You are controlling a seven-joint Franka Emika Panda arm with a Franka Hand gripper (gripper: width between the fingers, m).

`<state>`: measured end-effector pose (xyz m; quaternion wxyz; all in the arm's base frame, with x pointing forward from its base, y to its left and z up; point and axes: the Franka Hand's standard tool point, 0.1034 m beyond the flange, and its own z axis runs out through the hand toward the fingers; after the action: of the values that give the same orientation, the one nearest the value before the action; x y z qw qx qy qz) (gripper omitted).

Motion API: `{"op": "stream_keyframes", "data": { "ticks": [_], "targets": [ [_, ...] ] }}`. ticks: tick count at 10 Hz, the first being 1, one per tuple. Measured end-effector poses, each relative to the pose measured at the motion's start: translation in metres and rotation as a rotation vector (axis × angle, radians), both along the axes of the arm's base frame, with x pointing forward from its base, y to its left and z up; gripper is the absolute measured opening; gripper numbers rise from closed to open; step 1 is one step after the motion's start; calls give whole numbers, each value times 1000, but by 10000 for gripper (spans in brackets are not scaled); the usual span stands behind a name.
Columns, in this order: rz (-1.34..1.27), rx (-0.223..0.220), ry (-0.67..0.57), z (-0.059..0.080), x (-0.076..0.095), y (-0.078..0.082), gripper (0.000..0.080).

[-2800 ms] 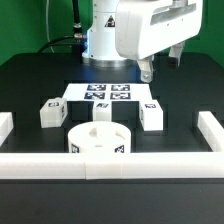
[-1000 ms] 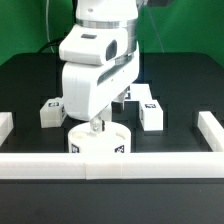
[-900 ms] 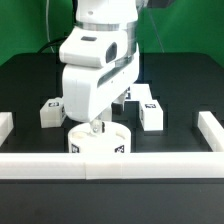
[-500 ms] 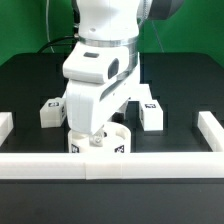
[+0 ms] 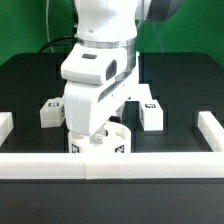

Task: Assemble stool

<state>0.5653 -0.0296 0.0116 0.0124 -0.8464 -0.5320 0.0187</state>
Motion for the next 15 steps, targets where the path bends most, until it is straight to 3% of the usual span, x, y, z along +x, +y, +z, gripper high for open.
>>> {"op": "stream_keyframes", "data": {
  "ticks": [6, 12, 15],
  "targets": [
    [9, -1, -1, 1, 2, 3, 321],
    [12, 17, -7, 2, 9, 85, 321],
    [-12, 24, -11, 2, 10, 113, 321]
  ]
}}
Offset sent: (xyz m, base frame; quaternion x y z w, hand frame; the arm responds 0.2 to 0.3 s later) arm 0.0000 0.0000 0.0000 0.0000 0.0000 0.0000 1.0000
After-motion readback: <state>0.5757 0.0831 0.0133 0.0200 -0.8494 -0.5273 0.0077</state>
